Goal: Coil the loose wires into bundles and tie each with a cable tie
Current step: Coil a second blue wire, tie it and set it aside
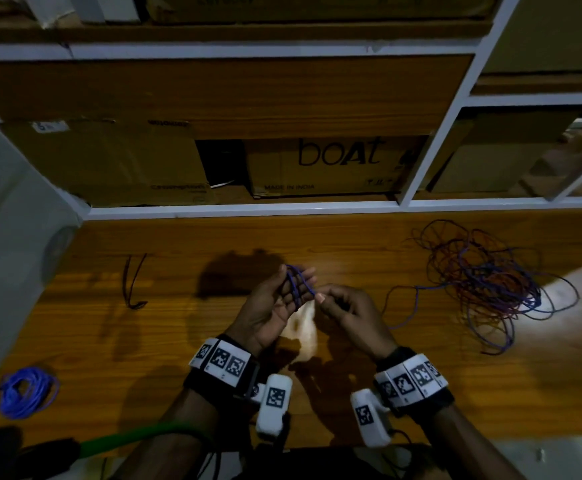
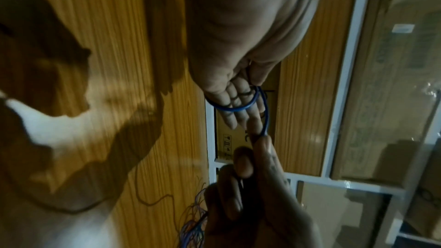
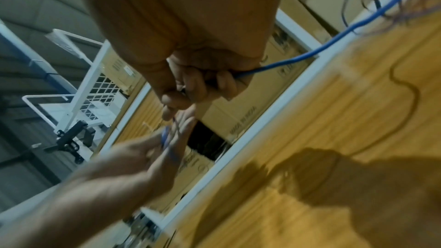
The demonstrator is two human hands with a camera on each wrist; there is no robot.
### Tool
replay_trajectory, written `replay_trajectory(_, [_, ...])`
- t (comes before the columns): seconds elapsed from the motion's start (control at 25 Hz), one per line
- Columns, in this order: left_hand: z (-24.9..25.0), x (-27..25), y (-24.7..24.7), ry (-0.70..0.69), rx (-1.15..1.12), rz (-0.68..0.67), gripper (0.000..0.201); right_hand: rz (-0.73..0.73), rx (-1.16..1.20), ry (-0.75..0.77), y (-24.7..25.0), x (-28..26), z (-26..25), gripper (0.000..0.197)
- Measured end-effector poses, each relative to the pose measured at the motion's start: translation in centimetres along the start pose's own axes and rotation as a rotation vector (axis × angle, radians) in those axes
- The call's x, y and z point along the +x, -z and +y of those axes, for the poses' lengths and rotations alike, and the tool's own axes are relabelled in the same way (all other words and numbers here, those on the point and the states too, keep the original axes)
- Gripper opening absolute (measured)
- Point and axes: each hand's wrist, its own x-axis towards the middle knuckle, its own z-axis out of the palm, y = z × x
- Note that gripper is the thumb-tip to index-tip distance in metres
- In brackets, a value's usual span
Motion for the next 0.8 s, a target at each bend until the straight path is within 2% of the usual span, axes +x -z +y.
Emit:
replay_trajectory(0.2, [-0.4, 0.1, -0.9, -0.018, 0.049, 0.023, 0.032, -0.019, -0.110, -0.009, -2.0, 0.2, 1.0, 0.028])
replay_trajectory(0.32, [0.0, 0.4, -1.3, -0.004, 0.023, -0.018, 0.034, -0.028, -0.202, 0.010, -2.6, 0.0, 1.1, 0.045])
replay_trajectory(0.44, [0.3, 1.0, -1.6, -0.005, -0.005, -0.075, 0.034, -0.101, -0.139, 0.023, -2.8, -0.1, 1.1, 0.058])
replay_trajectory(0.6, [2.4, 1.0, -0.6, 0.046, 0.036, -0.159, 0.029, -0.241, -0.067, 0.012, -1.4, -0.5, 2.4, 0.048])
replay_trajectory(0.68, [3.4, 0.1, -0.1, 0.106, 0.213, -0.209, 0.021, -0.332, -0.116, -0.034, 0.2, -0.7, 3.1, 0.049])
replay_trajectory(0.8, [3.3, -1.4, 0.8, 0.159, 0.524, -0.311, 0.027, -0.509, -0.179, -0.130, 2.6, 0.2, 3.8, 0.044])
